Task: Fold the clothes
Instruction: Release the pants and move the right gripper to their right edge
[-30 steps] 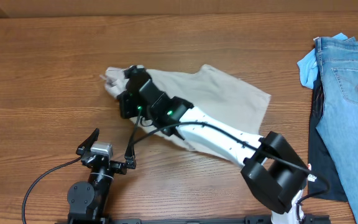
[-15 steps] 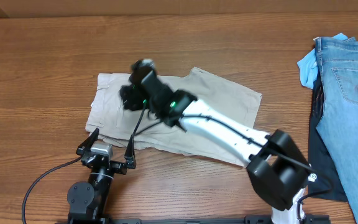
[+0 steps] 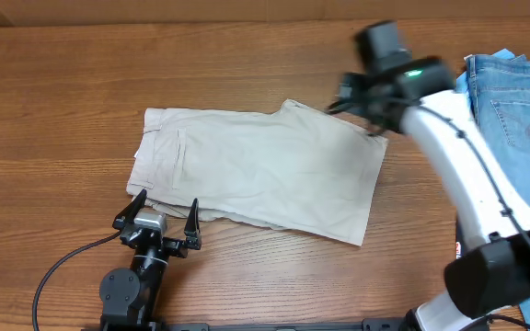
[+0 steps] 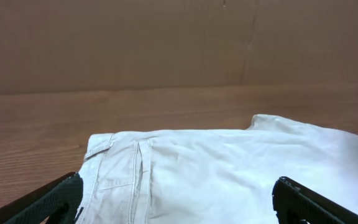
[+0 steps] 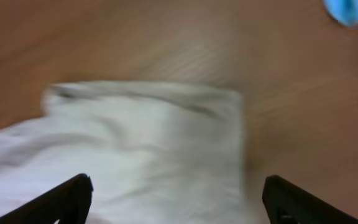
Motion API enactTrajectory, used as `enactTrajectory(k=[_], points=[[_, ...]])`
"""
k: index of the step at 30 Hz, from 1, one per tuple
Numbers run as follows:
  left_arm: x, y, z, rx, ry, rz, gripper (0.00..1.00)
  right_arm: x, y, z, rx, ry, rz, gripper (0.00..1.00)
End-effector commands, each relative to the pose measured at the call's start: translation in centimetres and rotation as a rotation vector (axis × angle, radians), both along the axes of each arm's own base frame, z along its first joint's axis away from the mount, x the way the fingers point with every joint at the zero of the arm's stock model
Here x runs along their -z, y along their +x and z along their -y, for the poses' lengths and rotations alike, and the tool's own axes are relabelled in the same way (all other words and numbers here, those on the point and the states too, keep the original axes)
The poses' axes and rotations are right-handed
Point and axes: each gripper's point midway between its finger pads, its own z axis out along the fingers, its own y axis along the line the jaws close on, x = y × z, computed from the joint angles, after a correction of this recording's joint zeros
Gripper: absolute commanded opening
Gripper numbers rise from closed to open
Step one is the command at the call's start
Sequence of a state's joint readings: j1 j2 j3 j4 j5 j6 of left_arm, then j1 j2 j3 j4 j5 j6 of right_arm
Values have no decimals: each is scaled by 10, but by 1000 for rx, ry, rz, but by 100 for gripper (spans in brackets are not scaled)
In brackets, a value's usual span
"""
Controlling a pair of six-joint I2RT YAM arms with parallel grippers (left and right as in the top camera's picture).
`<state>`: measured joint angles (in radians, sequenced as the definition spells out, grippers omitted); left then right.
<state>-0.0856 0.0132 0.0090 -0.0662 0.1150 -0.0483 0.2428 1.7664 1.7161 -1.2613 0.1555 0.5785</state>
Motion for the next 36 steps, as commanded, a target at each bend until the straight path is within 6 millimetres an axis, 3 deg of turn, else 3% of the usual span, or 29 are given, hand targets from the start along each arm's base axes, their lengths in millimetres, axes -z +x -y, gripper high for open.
enactTrajectory(k=[1, 5, 8, 11, 14, 20, 26, 36], points=[[0, 0, -2, -11, 16, 7, 100, 14, -16, 13, 45, 101, -106, 74], [0, 0, -2, -11, 16, 7, 100, 40, -30, 13, 61, 167, -189, 45], [0, 0, -2, -11, 16, 7, 100, 64, -37, -3, 22, 218, -223, 26], [0, 0, -2, -11, 16, 7, 100, 91, -47, -11, 4, 213, -256, 24], [0, 0, -2, -11, 16, 7, 100, 116, -52, -11, 13, 215, -264, 10], [0, 0, -2, -11, 16, 7, 100, 138, -49, -7, 20, 222, -228, 4], [0, 0, -2, -11, 16, 7, 100, 160, -44, -8, 16, 227, -197, 4], [0, 0, -2, -11, 16, 7, 100, 174, -41, -8, 14, 229, -180, 4]])
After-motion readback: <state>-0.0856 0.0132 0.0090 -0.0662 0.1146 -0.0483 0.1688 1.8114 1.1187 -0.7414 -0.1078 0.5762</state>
